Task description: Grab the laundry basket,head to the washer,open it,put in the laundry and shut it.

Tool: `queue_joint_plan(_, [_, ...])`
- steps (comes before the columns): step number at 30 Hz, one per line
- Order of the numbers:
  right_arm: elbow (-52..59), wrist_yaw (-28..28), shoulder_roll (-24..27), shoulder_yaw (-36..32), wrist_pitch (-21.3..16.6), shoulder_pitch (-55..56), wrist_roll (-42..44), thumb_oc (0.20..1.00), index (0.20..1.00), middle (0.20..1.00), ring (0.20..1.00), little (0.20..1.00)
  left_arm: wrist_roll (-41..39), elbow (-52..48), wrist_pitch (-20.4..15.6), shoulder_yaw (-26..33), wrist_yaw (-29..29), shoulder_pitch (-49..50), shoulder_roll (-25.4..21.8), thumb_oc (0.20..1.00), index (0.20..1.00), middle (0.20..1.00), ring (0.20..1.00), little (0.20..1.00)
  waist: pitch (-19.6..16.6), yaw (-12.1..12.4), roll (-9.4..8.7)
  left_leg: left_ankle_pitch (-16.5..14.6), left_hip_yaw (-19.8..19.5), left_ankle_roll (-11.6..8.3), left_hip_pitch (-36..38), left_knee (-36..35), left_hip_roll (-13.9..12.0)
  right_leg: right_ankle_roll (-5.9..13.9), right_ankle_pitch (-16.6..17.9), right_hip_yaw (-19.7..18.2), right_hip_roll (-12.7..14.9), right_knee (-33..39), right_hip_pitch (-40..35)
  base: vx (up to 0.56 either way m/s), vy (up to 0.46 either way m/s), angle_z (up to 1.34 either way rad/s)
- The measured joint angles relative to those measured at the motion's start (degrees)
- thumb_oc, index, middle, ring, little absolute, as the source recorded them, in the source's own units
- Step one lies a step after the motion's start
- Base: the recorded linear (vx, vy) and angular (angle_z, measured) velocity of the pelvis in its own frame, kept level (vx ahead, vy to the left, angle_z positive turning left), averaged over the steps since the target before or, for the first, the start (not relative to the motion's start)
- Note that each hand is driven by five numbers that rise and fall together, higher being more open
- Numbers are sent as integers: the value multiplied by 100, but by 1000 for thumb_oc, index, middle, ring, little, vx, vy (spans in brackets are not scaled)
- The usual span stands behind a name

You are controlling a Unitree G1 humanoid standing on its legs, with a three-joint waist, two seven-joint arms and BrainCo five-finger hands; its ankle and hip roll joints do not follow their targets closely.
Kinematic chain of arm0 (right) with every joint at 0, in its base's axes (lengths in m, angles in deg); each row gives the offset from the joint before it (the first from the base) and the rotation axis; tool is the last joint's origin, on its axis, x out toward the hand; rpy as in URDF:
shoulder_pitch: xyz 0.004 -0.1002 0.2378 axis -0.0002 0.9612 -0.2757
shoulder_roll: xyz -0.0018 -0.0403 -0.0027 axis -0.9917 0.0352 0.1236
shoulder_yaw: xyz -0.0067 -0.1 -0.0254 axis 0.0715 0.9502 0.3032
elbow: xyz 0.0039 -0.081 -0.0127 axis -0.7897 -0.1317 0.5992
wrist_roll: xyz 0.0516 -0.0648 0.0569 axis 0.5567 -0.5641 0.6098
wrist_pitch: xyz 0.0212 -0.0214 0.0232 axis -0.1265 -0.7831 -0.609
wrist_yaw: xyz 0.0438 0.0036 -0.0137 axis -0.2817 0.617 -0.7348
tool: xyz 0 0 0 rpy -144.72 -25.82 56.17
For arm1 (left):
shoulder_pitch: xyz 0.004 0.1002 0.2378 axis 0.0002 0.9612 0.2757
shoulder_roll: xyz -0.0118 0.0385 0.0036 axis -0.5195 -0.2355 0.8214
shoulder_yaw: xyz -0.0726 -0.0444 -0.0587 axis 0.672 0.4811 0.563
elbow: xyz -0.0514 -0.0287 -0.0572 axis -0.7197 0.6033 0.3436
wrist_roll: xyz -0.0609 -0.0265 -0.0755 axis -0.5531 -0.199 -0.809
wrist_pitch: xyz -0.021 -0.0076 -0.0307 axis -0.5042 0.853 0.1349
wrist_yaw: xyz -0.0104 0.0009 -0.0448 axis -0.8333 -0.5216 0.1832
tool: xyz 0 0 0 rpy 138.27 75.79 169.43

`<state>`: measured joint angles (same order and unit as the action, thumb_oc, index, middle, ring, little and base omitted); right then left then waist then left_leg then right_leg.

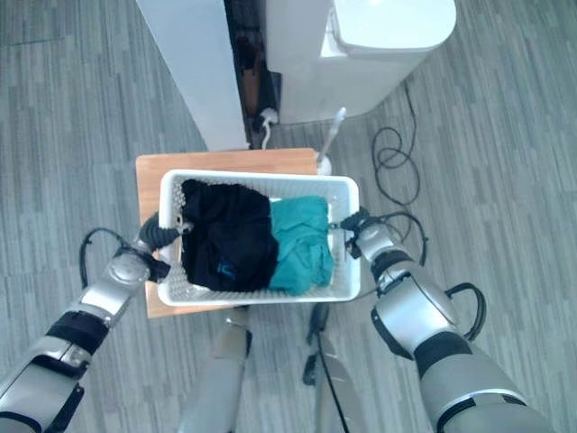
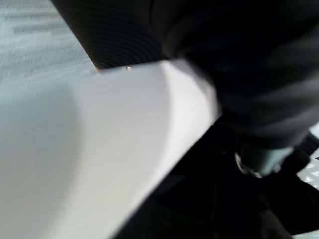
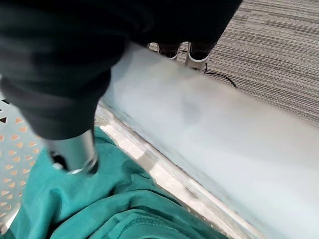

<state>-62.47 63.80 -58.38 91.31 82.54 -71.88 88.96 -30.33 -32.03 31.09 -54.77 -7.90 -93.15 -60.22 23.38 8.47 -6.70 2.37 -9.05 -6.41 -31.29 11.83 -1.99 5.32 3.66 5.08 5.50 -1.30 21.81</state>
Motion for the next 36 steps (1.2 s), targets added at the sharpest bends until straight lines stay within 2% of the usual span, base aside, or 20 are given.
queue_joint_plan(12, [619, -148, 16, -12, 127, 304, 0, 200, 200, 200, 200, 200, 166, 52, 1, 9, -187, 43, -9, 200, 200, 200, 200, 200, -5, -80, -17, 3, 13, 6, 113, 19, 58, 50, 39, -2, 38, 49, -142, 1, 29, 0])
queue_joint_plan(18, [1663, -143, 185, -127, 155, 1167, -146, 200, 200, 200, 200, 200, 291, -356, 126, 71, -21, 711, -225, 200, 200, 200, 200, 200, -20, -208, -40, -103, 90, 260, 445, 135, 161, 70, 216, -55, 110, 68, -518, 54, 94, 1])
queue_joint_plan(20, [2338, -134, 290, -314, 256, 1679, -301, 200, 200, 200, 200, 200, 402, -677, 178, 290, 111, 1129, -224, 200, 200, 200, 200, 200, -24, -215, -44, -196, 227, 411, 650, 199, 193, 78, 223, -147, 146, 52, -687, 146, 167, -24])
queue_joint_plan(21, [3088, -97, 495, -487, 326, 2309, -473, 200, 200, 200, 200, 200, 468, -1007, 211, 324, 217, 1474, -228, 200, 200, 200, 200, 200, -22, -257, -40, -258, 357, 489, 926, 183, 250, 79, 222, -178, 221, 51, -901, 124, 152, -32])
queue_joint_plan(23, [3758, -7, 682, -764, 400, 2967, -594, 200, 200, 200, 200, 200, 676, -1257, 231, 294, 410, 1684, -200, 200, 200, 200, 200, 200, -18, -363, -30, -321, 514, 588, 1287, 160, 290, 84, 218, -197, 323, 44, -1210, 131, 167, -29])
queue_joint_plan(26, [4692, 164, 1051, -1258, 421, 3715, -726, 200, 200, 200, 200, 200, 864, -1520, 251, 242, 665, 1630, -126, 200, 200, 200, 200, 200, -97, -720, 37, -414, 641, 740, 1639, 42, 418, 95, 214, -184, 478, -61, -1416, 64, 103, -13])
queue_joint_plan(28, [4824, 200, 1174, -1592, 377, 3792, -808, 200, 200, 200, 200, 200, 1068, -1625, 253, 218, 778, 1262, -59, 200, 200, 200, 200, 200, -159, -915, 34, -433, 950, 802, 1796, -41, 499, 82, 269, -149, 597, -139, -1335, 66, 119, -51])
queue_joint_plan(31, [5012, 268, 1190, -1912, 358, 3837, -910, 200, 200, 200, 200, 200, 1070, -1647, 255, 219, 857, 1017, -46, 200, 200, 200, 200, 200, -172, -952, 71, -444, 1318, 869, 1976, -86, 479, 169, 330, -79, 677, -253, -1234, 11, 26, -73])
queue_joint_plan(32, [4878, 286, 1197, -2036, 313, 3846, -903, 200, 200, 200, 200, 200, 1074, -1643, 275, 86, 871, 847, -29, 200, 200, 200, 200, 200, -200, -965, 135, -476, 1500, 909, 2075, -44, 432, 154, 324, 48, 691, -315, -1251, -42, 1, -74])
queue_joint_plan(33, [4786, 292, 1308, -2141, 320, 3987, -897, 200, 200, 200, 200, 200, 1071, -1624, 268, -133, 892, 739, 71, 200, 200, 200, 200, 200, -290, -985, 294, -516, 1540, 917, 2133, 28, 395, 254, 190, 37, 724, -373, -1293, -56, 1, -63])
queue_joint_plan(34, [4772, 320, 1406, -2140, 319, 4038, -880, 200, 200, 200, 200, 200, 1066, -1648, 261, -188, 958, 708, 98, 200, 200, 200, 200, 200, -338, -1045, 345, -576, 1615, 913, 2186, 111, 416, 274, 86, 146, 703, -328, -1293, -30, 0, -47])
queue_joint_plan(35, [4763, 388, 1495, -2192, 316, 4087, -852, 200, 200, 200, 200, 200, 1064, -1661, 245, -285, 1044, 778, 119, 200, 200, 200, 200, 200, -413, -1011, 515, -583, 1639, 930, 2177, 138, 264, 351, -64, 256, 726, -395, -1271, -24, -56, -73])
queue_joint_plan(36, [4702, 476, 1629, -2215, 317, 4144, -853, 200, 200, 200, 200, 200, 1064, -1671, 252, -345, 1141, 904, 240, 200, 200, 200, 200, 200, -557, -943, 796, -540, 1916, 989, 2221, 90, -29, 77, -350, 355, 704, -1427, -963, -41, -96, -78])
